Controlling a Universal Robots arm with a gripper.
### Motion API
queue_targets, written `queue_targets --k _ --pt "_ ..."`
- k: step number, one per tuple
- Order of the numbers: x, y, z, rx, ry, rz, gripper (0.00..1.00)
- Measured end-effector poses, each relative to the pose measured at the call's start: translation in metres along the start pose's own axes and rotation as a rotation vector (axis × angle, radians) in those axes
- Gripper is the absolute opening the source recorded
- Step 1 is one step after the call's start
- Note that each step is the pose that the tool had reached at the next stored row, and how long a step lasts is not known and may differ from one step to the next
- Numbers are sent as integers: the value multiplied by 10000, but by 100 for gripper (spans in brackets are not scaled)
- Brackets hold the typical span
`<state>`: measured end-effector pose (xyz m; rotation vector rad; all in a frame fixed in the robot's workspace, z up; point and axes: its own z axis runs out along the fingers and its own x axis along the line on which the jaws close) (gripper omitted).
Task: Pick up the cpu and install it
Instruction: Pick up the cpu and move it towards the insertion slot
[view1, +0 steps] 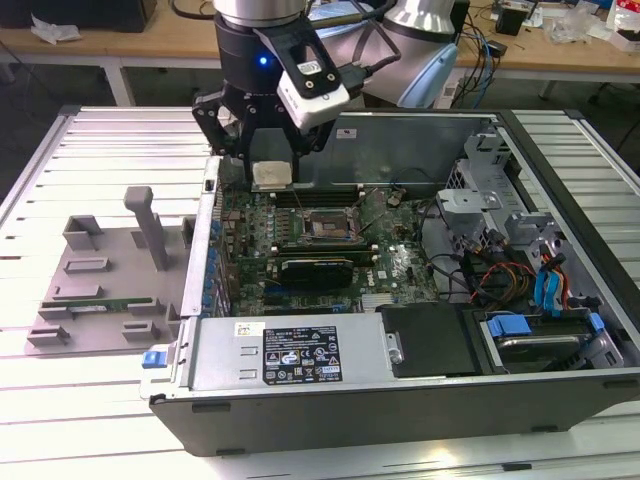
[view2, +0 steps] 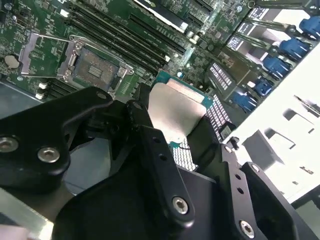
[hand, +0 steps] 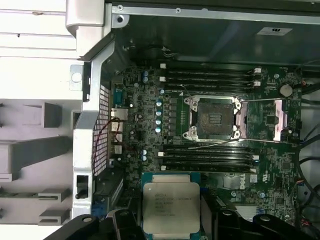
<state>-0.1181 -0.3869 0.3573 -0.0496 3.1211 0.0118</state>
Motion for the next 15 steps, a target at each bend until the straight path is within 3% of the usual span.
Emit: queue_targets --k 6,15 --pt "-131 1 49 1 0 -1 55" --pt "-263 0 110 0 0 0 55"
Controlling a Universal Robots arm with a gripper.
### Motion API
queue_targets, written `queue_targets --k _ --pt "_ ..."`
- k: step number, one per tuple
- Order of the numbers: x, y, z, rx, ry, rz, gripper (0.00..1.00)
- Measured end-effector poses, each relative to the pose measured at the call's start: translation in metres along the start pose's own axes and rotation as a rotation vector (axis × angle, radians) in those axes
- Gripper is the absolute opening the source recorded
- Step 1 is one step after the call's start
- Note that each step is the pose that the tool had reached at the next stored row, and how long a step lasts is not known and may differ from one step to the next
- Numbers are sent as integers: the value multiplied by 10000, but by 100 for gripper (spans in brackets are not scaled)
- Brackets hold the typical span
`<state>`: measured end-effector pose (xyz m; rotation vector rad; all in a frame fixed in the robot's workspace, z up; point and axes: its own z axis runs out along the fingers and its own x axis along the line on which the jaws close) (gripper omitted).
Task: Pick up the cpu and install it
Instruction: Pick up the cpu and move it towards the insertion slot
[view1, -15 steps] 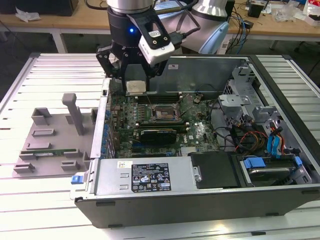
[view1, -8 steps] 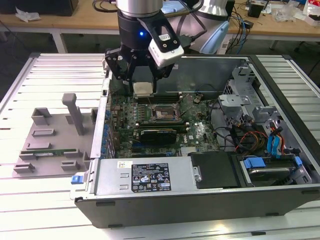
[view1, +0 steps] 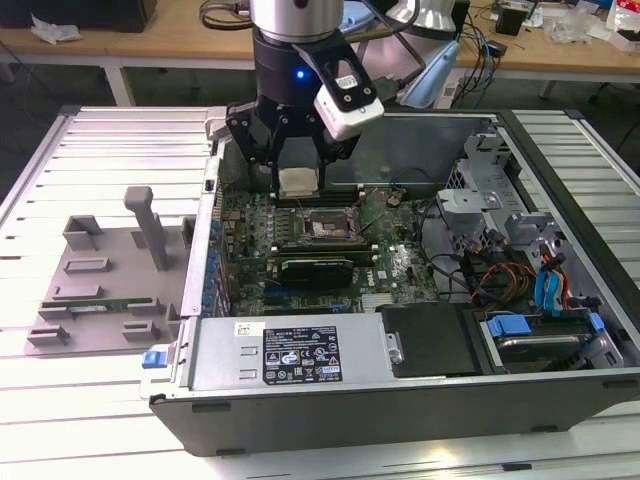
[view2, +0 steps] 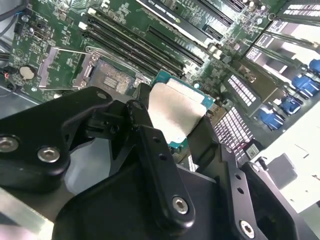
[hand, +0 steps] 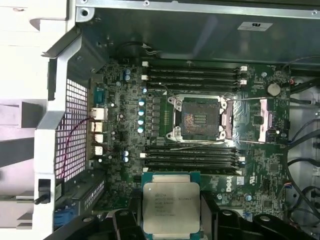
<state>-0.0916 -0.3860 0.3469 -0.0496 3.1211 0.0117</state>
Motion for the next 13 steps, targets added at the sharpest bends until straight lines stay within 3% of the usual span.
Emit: queue_targets --k 7,13 --pt "-115 15 61 0 0 -1 55" --pt "-176 97 107 0 1 -1 55"
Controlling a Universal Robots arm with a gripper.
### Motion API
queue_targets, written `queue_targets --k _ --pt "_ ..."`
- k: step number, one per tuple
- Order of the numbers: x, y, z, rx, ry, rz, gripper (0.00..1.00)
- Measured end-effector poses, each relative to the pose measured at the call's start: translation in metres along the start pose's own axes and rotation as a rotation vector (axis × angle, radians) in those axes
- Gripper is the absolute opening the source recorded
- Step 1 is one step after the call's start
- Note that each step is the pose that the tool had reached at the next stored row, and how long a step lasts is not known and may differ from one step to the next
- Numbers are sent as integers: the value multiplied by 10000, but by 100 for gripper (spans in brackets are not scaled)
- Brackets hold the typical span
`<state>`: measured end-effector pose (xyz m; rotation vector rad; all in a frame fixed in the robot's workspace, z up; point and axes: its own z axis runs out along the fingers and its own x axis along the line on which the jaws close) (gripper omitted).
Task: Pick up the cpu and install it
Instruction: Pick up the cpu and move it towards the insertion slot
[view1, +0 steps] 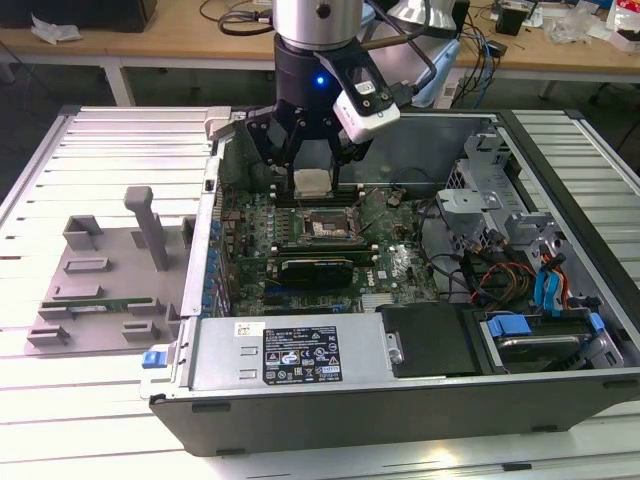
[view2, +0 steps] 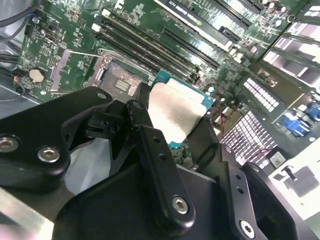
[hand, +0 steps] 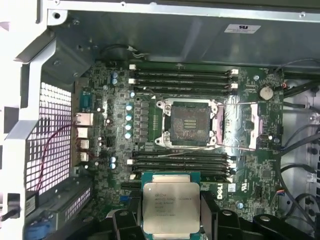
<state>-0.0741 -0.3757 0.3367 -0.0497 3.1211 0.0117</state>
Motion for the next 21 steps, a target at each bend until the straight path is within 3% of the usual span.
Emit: queue_targets --k 4,15,21 --pt "-55 59 41 0 0 1 55" --pt "-148 101 123 0 -1 1 55" --pt "-241 133 208 0 -1 1 55"
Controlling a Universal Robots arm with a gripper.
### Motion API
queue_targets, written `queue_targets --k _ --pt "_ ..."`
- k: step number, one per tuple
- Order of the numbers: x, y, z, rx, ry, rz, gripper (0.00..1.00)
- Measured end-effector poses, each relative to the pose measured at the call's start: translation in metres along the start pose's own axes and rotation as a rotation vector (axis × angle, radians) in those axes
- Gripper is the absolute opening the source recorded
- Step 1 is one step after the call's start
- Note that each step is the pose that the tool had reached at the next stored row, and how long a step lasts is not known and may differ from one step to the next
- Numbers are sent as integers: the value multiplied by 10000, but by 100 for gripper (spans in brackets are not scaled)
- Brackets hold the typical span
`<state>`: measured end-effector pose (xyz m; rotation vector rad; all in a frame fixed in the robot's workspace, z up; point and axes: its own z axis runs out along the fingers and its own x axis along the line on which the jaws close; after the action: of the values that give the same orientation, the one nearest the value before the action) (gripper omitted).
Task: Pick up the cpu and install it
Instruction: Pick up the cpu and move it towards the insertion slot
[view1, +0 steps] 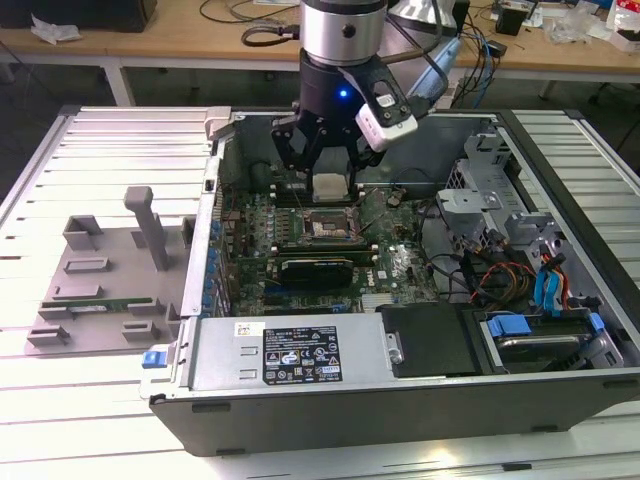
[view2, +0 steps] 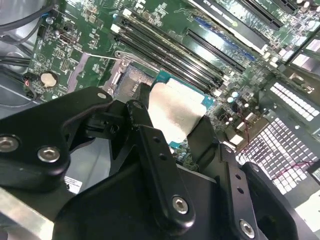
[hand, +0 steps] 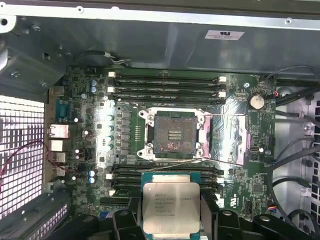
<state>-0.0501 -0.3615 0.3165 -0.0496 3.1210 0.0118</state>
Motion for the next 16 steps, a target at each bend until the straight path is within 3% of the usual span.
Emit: queue_targets --k 8,16 --pt "-123 48 114 0 0 0 55" --pt "-197 79 202 1 1 0 55"
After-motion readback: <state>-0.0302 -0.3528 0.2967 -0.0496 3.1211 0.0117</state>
